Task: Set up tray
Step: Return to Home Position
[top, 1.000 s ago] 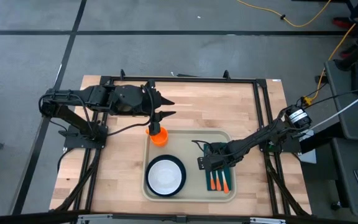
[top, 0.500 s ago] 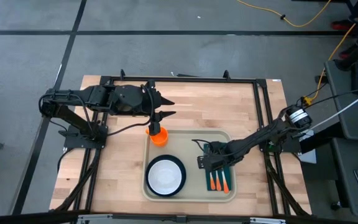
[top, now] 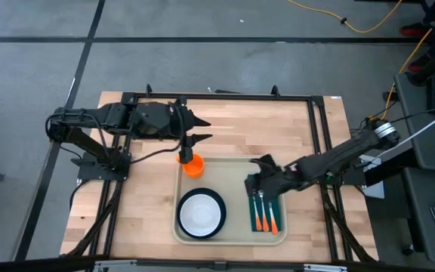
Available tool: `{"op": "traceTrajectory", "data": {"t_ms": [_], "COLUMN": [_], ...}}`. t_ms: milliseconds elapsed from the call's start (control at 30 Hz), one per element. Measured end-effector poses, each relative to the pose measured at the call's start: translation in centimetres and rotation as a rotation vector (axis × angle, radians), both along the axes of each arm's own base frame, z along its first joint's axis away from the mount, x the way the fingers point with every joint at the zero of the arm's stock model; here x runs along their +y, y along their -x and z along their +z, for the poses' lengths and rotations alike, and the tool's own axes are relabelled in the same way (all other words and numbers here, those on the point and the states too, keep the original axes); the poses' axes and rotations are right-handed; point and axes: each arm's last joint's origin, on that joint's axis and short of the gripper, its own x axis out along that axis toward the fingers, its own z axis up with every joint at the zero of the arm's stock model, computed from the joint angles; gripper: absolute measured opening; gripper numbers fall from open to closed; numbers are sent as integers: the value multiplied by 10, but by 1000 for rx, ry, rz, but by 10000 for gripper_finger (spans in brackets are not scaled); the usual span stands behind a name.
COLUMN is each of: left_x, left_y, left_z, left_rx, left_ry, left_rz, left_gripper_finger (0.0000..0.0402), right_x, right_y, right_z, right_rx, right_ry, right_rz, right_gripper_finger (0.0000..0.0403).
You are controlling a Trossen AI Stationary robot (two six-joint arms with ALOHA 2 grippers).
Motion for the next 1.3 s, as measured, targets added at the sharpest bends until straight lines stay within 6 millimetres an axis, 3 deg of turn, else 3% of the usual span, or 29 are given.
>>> {"op": "traceTrajectory", "data": {"t_ms": [300,500,633,800,1033,1133,1300], "left_x": [4,6,7,11,20,23,27], "left_y": [34,63,82,100,116,122,128], "left_z": [20,-1,-27,-63,-105,-115,-125], "left_rx": [-222,-374,-461,-480,-480,-482,-464], "left_ry": [-27,-3,12,8,31,35,37], "left_rz": [-17,-73,-105,-34,59,74,76], "left_gripper_finger": [145,145,145,145,138,107,16], "right_x": [-20,-51,-71,-88,-102,-107,-113], "right_y": [53,99,133,166,199,210,225], "right_z": [91,140,157,152,103,80,50], "right_rx": [-352,-559,-638,-665,-654,-667,-676], "right_ry": [381,606,712,776,818,836,898], "right_rz": [272,337,340,365,394,387,382], "right_gripper_finger": [5,4,5,4,4,3,2]}}
